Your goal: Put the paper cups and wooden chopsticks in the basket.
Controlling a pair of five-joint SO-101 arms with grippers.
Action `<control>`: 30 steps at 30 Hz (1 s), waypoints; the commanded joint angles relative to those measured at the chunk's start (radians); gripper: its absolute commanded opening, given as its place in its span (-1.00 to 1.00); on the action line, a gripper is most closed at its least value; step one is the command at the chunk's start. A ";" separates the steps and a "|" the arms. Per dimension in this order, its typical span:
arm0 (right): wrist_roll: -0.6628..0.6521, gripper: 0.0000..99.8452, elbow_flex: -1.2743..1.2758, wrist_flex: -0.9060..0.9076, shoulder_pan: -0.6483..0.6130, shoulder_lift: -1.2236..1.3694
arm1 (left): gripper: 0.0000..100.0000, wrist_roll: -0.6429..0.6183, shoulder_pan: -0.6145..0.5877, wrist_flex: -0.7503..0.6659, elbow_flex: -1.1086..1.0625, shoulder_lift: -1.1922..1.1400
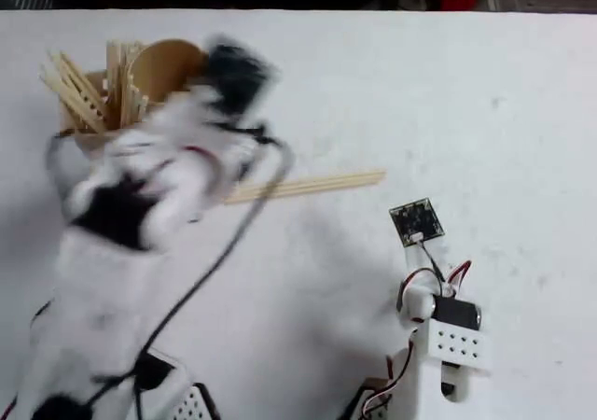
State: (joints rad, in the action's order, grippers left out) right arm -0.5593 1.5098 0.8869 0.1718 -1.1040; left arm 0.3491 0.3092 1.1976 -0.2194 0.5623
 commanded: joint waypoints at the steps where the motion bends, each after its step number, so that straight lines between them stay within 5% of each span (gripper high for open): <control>1: -0.005 -0.96 -0.005 -0.015 -0.002 -0.010 | -0.71 0.101 0.076 0.021 0.075 -0.208; 8: 0.000 -0.97 -0.012 -0.015 -0.001 -0.016 | -0.70 0.298 0.050 0.006 0.250 -0.641; 14: 0.002 -0.97 0.025 0.027 0.051 -0.216 | -0.70 0.302 0.048 0.006 0.453 -0.974; 23: -0.008 -0.96 0.137 0.317 0.007 -0.714 | -0.71 0.304 0.044 0.110 0.810 -1.314; 30: -0.009 -0.96 0.132 0.302 0.007 -0.674 | -0.71 0.304 0.004 0.184 1.034 -1.480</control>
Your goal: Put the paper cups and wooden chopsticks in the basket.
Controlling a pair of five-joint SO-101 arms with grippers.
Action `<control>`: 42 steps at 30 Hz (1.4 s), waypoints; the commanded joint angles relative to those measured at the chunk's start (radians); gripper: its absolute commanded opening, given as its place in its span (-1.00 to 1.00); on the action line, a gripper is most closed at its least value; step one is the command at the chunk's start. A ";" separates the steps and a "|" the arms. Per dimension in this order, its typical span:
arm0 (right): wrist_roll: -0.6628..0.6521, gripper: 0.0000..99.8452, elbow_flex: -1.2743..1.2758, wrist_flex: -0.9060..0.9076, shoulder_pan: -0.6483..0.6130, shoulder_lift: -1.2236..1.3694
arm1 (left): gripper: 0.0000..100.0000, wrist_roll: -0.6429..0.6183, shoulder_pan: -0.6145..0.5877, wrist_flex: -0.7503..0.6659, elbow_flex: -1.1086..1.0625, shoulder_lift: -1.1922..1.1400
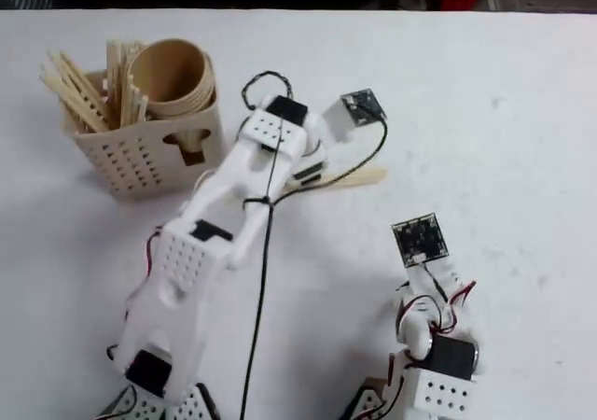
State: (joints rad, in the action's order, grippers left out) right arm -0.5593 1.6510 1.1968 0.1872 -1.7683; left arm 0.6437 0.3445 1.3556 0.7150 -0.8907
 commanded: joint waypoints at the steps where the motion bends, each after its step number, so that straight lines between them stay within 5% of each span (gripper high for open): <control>1: -0.008 -0.96 -0.009 -0.007 -0.007 -0.018 | -0.71 0.009 -0.038 0.028 0.126 -0.050; 11: -0.008 -0.96 0.002 0.002 -0.008 -0.031 | -0.71 0.009 -0.027 0.107 0.302 -0.217; 18: -0.008 -0.96 0.002 0.002 -0.008 -0.031 | -0.95 0.000 -0.036 0.166 0.451 -0.248; 27: -0.008 -0.96 0.002 0.001 -0.010 -0.031 | -0.96 -0.077 -0.036 0.437 0.961 -0.248; 42: -0.008 -0.96 0.003 0.001 -0.010 -0.031 | -0.96 -0.241 -0.068 0.436 0.951 0.409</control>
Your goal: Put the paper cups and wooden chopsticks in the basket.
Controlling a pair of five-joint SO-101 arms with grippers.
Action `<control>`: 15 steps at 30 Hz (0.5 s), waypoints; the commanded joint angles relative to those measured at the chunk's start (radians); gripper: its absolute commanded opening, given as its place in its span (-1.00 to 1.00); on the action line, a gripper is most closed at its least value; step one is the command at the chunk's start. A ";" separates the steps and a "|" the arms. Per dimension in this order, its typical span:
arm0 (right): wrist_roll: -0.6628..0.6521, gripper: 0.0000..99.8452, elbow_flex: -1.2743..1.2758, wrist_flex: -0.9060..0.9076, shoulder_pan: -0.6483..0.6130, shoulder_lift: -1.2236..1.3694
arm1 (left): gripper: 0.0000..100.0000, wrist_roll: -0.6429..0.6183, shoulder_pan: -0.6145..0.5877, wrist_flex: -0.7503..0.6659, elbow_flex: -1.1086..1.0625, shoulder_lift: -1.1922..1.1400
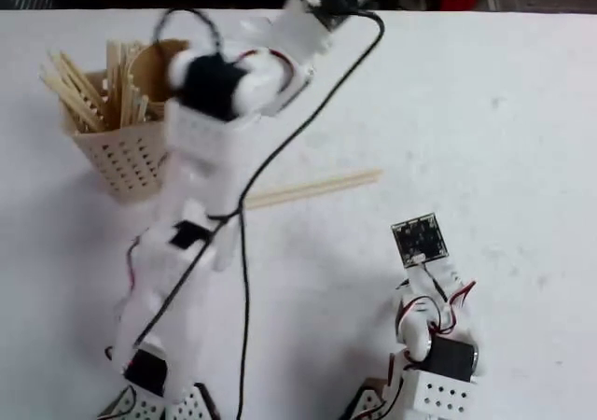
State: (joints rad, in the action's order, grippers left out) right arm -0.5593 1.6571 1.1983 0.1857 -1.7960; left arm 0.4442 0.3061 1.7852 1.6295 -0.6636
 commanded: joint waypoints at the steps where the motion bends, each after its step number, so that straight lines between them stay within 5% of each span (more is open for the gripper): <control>1: -0.008 -0.96 -0.003 -0.001 -0.008 -0.004 | -0.96 -0.057 -0.044 0.006 0.035 0.228; 7: -0.008 -0.96 -0.003 -0.001 -0.008 -0.004 | -0.96 -0.132 -0.220 0.008 -0.064 0.453; 15: -0.008 -0.96 -0.003 -0.001 -0.008 -0.004 | -0.96 -0.132 -0.397 -0.077 -0.868 0.914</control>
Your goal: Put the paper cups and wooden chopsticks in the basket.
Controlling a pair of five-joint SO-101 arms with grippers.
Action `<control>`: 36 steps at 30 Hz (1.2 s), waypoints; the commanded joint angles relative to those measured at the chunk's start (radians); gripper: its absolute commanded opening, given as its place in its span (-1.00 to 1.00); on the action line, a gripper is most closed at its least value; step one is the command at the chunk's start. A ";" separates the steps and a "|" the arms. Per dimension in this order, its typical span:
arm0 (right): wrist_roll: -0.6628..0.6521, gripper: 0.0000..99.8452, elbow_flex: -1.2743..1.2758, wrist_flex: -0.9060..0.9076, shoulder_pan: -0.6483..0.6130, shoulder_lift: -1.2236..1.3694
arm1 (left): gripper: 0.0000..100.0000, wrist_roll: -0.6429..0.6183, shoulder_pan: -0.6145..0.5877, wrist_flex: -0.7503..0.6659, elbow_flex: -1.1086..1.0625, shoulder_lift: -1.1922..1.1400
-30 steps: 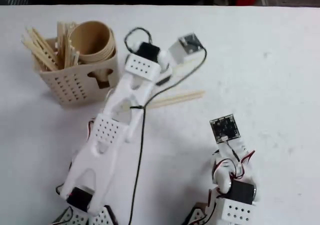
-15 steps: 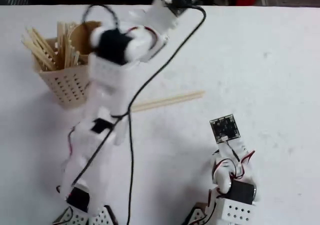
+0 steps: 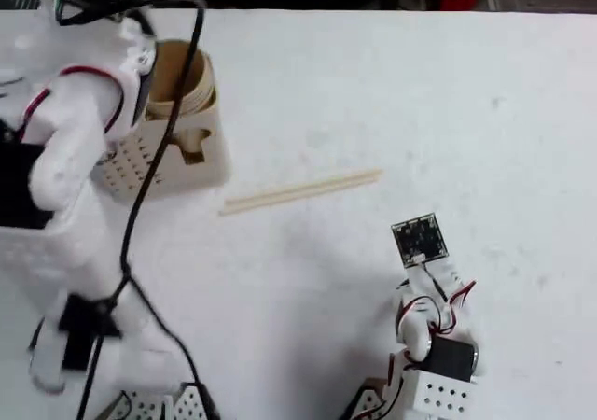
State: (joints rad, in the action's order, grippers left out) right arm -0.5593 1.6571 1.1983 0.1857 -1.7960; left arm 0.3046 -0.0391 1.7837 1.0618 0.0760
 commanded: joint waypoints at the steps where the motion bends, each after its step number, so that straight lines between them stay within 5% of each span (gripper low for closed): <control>1: -0.008 -0.96 -0.003 -0.001 -0.008 -0.004 | -0.96 0.021 -0.071 -0.135 -0.382 0.222; 12: -0.008 -0.96 -0.003 -0.001 -0.008 -0.004 | -0.96 -0.138 -0.177 -1.007 -1.114 0.364; 16: -0.008 -0.96 -0.003 -0.001 -0.008 -0.004 | -0.96 -0.144 -0.179 -1.197 -1.297 0.364; 25: -0.008 -0.96 -0.003 -0.001 -0.008 -0.004 | -0.95 -0.140 -0.200 -1.318 -1.452 0.372; 36: -0.008 -0.96 -0.003 -0.001 -0.008 -0.004 | -0.70 -0.146 -0.220 -1.114 -1.316 0.374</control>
State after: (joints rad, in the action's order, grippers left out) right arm -0.5593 1.6571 1.1983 0.1857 -1.7960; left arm 0.1695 -0.2570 0.5961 -0.3560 0.4104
